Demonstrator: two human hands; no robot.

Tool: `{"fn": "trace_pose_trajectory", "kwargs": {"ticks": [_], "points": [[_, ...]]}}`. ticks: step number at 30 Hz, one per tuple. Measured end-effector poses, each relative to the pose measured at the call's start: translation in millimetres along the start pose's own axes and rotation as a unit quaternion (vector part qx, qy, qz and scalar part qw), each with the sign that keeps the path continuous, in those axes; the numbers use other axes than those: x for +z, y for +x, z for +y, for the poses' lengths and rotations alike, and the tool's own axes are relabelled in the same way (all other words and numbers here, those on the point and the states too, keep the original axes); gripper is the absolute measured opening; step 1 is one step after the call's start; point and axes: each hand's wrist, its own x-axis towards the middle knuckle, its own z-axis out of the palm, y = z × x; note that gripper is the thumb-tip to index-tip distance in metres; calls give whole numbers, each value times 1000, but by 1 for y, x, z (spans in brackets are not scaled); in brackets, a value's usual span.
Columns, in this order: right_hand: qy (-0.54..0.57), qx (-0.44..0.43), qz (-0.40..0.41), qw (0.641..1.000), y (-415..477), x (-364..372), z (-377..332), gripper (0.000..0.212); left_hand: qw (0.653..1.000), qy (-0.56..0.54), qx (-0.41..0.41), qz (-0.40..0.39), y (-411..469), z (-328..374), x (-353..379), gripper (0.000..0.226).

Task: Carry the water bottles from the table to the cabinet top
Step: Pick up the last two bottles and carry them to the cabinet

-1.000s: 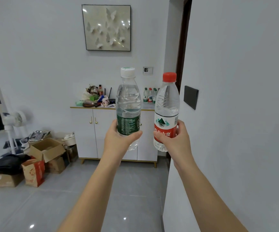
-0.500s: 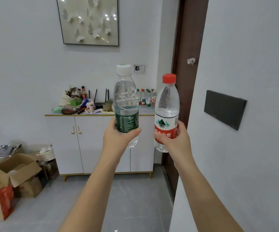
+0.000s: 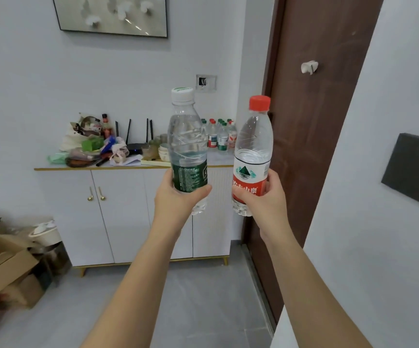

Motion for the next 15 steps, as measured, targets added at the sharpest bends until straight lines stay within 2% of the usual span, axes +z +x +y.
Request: {"fn": "trace_pose_trajectory", "kwargs": {"ticks": [15], "points": [[22, 11, 3, 1000, 250, 48, 100, 64, 999, 14, 19, 22, 226, -81, 85, 56]]}}
